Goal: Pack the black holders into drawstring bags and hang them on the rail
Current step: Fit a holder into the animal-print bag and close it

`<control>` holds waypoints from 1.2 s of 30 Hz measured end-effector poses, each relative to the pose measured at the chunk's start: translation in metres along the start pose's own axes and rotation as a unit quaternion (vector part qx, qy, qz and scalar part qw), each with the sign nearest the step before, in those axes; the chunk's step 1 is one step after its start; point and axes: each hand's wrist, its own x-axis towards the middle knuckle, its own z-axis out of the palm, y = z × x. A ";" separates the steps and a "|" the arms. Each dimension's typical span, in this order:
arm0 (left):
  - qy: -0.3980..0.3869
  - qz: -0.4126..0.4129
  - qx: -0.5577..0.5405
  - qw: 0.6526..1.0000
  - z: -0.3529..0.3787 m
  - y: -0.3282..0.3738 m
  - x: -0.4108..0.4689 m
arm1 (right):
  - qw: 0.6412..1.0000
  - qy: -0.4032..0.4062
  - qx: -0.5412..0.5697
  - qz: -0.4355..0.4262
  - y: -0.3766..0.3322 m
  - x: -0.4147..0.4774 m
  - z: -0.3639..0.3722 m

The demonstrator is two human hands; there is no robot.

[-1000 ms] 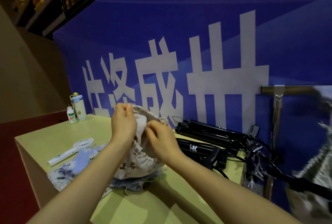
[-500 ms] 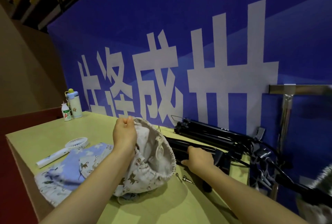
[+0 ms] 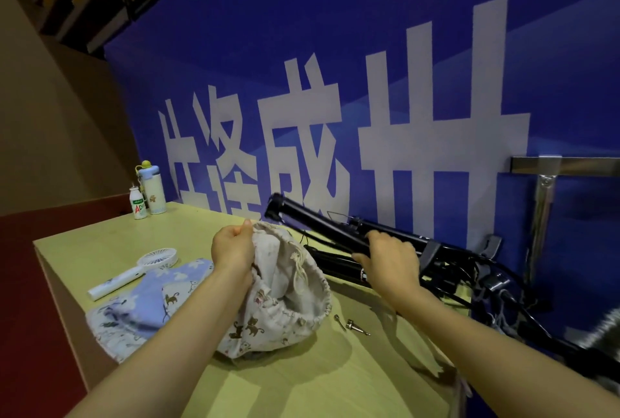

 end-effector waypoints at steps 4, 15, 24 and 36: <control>0.044 -0.065 -0.050 0.996 -0.012 0.007 0.003 | 0.995 0.071 0.067 0.001 0.007 -0.005 -0.028; 0.042 -0.024 -0.025 0.999 -0.043 0.051 0.000 | 0.981 0.073 0.139 -0.112 0.009 -0.036 -0.073; 0.046 0.113 0.255 0.959 -0.027 0.064 -0.029 | 0.973 0.074 0.143 -0.163 -0.016 -0.041 -0.070; 0.040 0.057 0.156 0.985 -0.061 0.074 0.008 | 0.971 -0.003 0.013 -0.238 0.011 -0.053 -0.067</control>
